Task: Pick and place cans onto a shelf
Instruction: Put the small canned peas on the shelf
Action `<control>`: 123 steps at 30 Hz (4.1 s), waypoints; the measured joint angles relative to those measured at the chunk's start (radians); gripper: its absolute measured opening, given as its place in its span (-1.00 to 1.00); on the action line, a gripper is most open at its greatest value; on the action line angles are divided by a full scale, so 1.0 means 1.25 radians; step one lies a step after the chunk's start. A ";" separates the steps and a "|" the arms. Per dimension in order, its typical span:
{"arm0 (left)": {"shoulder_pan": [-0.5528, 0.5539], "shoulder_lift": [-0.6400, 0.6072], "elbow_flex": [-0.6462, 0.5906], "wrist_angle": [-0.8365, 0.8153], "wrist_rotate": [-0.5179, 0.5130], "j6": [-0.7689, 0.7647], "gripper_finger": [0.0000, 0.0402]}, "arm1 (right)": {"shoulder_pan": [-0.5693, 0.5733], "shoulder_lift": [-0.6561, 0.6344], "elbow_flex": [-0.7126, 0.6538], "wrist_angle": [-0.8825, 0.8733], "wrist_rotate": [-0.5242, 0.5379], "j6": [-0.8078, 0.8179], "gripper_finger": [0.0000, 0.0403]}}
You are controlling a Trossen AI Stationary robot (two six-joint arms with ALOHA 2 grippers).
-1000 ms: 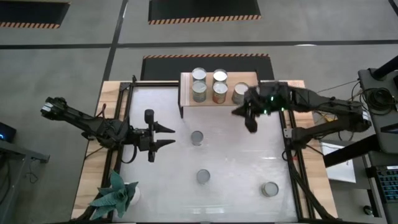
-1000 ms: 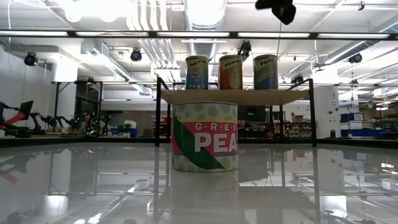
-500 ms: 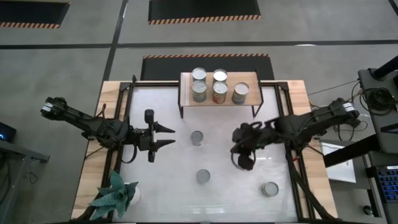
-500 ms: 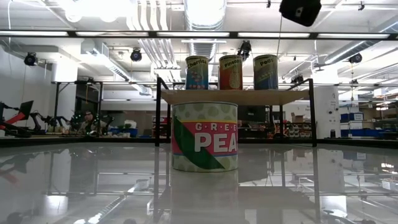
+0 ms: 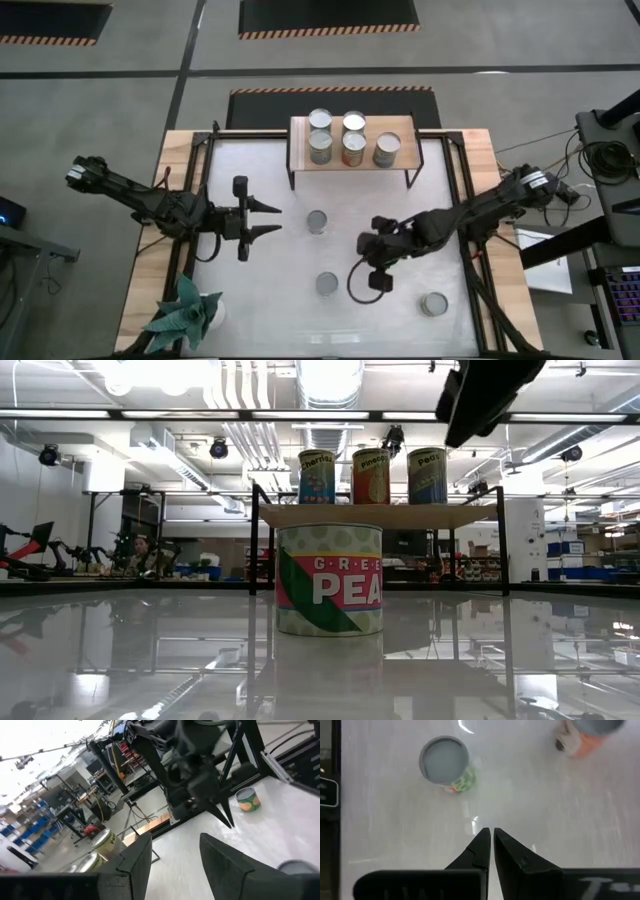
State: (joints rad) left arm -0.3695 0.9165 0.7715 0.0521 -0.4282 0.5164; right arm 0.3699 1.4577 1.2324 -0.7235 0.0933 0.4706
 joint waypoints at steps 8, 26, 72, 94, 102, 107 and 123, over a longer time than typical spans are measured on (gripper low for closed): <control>-0.001 0.059 0.001 -0.054 0.027 -0.190 -0.26 | 0.042 0.060 -0.005 0.077 0.055 -0.107 -0.94; -0.035 0.408 0.038 -0.079 0.211 -0.468 -0.63 | 0.051 0.148 -0.011 0.162 0.051 -0.112 -0.70; -0.078 0.721 0.182 0.000 0.162 -0.547 -0.73 | 0.039 0.287 -0.009 0.422 0.074 -0.176 0.52; -0.112 0.563 0.181 -0.043 0.162 -0.445 -0.78 | 0.034 0.314 -0.009 0.414 0.043 -0.168 0.79; -0.112 0.459 0.181 -0.079 0.161 -0.318 -0.78 | 0.034 0.289 -0.010 0.410 0.041 -0.187 0.56; -0.111 0.382 0.181 -0.091 0.143 -0.228 -0.78 | 0.033 0.210 -0.010 0.352 0.027 -0.189 0.44; -0.058 0.232 0.179 -0.124 -0.029 0.000 -0.78 | -0.180 -0.169 0.203 -0.169 0.088 -0.081 0.44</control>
State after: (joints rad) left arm -0.4413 1.2065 0.9956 -0.1030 -0.4641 0.5164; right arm 0.1443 1.2466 1.4864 -0.9347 0.2037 0.3692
